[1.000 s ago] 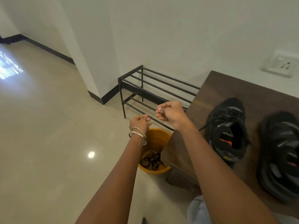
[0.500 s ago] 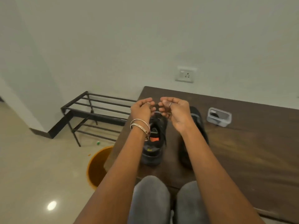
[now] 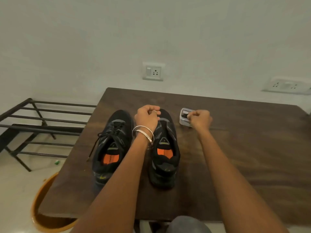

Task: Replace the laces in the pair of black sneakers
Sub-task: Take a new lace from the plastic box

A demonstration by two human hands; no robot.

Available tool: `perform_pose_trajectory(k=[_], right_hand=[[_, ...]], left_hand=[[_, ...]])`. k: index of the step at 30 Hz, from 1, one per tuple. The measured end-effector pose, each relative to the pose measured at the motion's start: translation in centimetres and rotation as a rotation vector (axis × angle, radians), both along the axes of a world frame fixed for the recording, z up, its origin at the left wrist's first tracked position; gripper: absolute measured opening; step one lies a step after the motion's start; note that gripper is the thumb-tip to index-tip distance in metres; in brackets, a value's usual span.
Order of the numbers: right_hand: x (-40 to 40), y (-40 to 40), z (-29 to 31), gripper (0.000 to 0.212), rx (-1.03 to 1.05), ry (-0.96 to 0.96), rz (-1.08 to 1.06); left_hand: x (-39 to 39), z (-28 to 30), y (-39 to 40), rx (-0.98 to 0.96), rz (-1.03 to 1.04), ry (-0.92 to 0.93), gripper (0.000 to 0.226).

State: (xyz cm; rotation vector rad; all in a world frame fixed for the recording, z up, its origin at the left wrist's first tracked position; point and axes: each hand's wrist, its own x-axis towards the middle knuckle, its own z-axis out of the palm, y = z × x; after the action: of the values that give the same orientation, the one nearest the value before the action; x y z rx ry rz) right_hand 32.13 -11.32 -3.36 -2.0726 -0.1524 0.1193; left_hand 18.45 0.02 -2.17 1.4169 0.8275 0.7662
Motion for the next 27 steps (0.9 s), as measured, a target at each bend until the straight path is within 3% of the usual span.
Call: perform_pose_trajectory(k=[5, 11, 17, 21, 27], right_hand=[[6.2, 1.6, -0.7, 0.014, -0.481, -0.198, 0.117], [7.4, 4.0, -1.0, 0.023, -0.829, -0.098, 0.319], [7.3, 5.1, -1.6, 0.027, -0.939, -0.066, 0.316], [7.6, 5.2, -1.8, 0.015, -0.927, -0.044, 0.349], [8.7, 4.5, -2.1, 0.020, -0.819, -0.063, 0.404]], left_hand=[[2.1, -1.3, 1.2, 0.127, 0.029, 0.042, 0.027], [2.6, -2.6, 2.8, 0.158, 0.044, 0.062, 0.034], [2.1, -3.1, 3.0, 0.148, 0.016, 0.067, 0.032], [2.1, -2.9, 3.1, 0.135, 0.039, 0.063, 0.032], [2.2, -2.9, 3.1, 0.120, 0.038, 0.053, 0.029]])
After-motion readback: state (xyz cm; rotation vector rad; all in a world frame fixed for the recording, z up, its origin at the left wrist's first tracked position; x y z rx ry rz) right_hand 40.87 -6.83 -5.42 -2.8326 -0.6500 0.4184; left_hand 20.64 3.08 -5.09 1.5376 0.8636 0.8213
